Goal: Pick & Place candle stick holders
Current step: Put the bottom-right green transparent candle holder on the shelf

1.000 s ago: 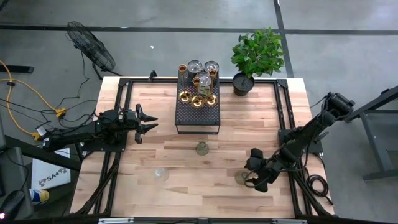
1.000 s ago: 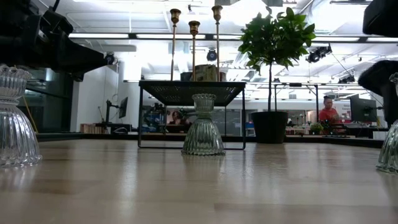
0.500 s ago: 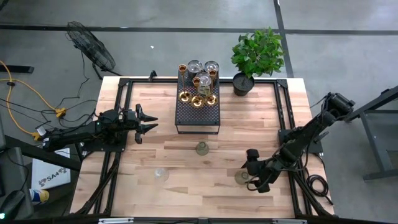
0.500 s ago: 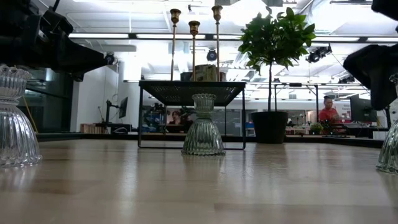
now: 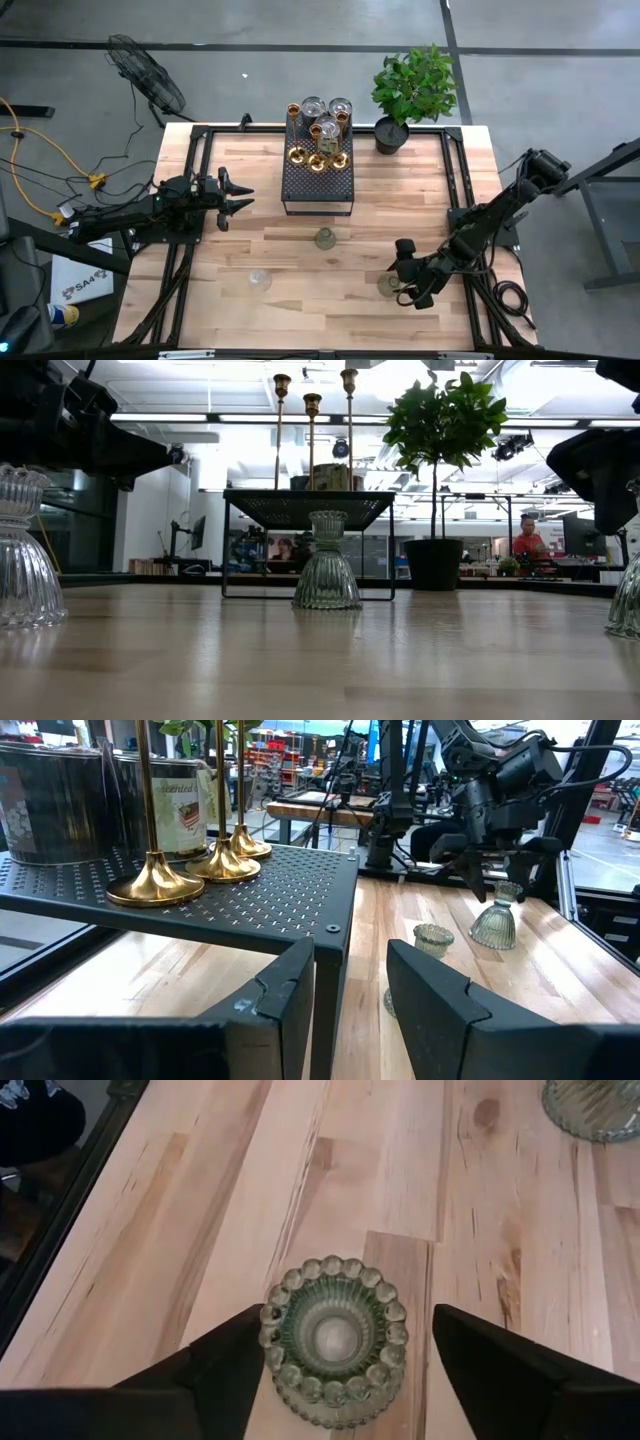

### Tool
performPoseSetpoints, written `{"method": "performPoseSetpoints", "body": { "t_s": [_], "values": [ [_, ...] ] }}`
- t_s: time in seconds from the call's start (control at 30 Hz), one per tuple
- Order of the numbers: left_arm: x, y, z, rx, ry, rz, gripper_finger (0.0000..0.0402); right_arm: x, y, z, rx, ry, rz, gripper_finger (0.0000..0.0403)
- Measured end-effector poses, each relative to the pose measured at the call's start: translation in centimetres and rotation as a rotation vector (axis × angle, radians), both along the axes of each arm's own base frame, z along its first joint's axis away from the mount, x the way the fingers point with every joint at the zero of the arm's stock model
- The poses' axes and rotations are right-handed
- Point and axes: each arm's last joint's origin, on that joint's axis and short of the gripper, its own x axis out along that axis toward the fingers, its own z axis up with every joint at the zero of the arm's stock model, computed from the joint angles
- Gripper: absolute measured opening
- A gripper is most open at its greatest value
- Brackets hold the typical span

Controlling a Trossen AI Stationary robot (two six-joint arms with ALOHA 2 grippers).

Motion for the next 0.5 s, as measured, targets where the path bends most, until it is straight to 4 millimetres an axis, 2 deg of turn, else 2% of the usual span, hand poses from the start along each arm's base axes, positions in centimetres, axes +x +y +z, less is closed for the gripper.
{"method": "performPoseSetpoints", "body": {
  "t_s": [0.5],
  "values": [
    [0.0,0.0,0.0,0.0,0.0,0.0,0.0125,-0.01,0.01,0.0,-0.017,-0.004,0.024,0.0187]
  ]
}}
